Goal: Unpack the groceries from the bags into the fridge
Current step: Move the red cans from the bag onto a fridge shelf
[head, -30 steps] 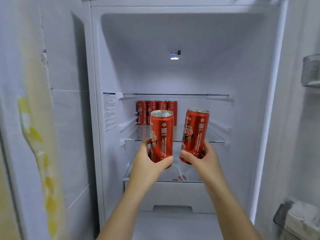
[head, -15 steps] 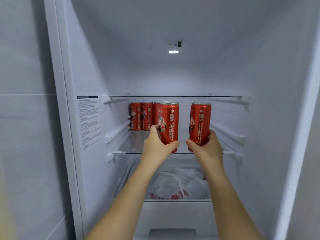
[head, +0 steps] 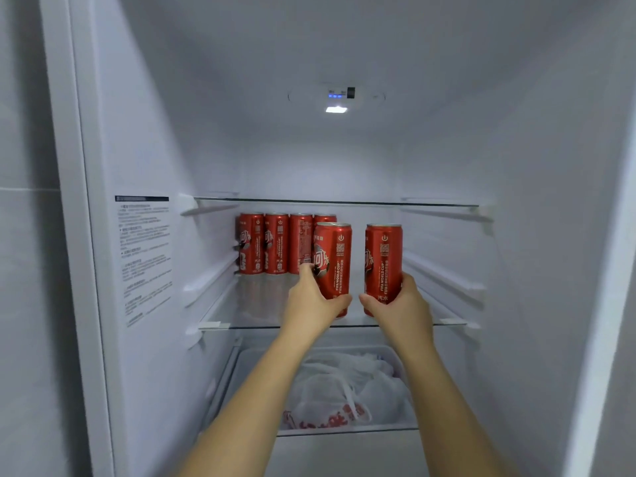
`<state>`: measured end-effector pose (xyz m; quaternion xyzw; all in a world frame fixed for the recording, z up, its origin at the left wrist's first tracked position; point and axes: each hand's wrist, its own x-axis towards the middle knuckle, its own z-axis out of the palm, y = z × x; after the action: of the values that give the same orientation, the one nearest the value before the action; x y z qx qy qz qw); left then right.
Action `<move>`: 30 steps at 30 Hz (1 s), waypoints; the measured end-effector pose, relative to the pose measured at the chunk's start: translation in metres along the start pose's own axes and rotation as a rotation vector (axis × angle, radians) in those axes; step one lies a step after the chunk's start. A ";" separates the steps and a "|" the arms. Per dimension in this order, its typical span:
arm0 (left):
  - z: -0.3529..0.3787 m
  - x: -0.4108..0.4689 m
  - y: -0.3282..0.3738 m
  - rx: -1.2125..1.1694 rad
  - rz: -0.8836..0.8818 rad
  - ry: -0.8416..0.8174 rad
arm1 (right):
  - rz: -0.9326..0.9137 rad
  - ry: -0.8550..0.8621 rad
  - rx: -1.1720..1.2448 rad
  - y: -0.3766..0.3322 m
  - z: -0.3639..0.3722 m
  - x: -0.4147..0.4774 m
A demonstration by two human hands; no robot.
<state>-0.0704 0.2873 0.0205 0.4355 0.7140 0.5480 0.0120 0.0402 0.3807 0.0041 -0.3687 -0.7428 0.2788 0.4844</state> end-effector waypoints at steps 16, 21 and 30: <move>0.010 0.032 -0.007 0.287 -0.057 0.042 | 0.074 -0.054 -0.042 -0.002 -0.004 0.020; 0.016 0.057 0.008 0.563 -0.018 -0.080 | 0.110 -0.103 -0.147 -0.005 0.007 0.046; 0.043 0.117 0.003 0.728 -0.108 -0.156 | 0.207 -0.140 -0.513 -0.001 0.040 0.109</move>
<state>-0.1199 0.3945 0.0598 0.4136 0.8809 0.2222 -0.0603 -0.0255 0.4675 0.0457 -0.5330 -0.7791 0.1543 0.2918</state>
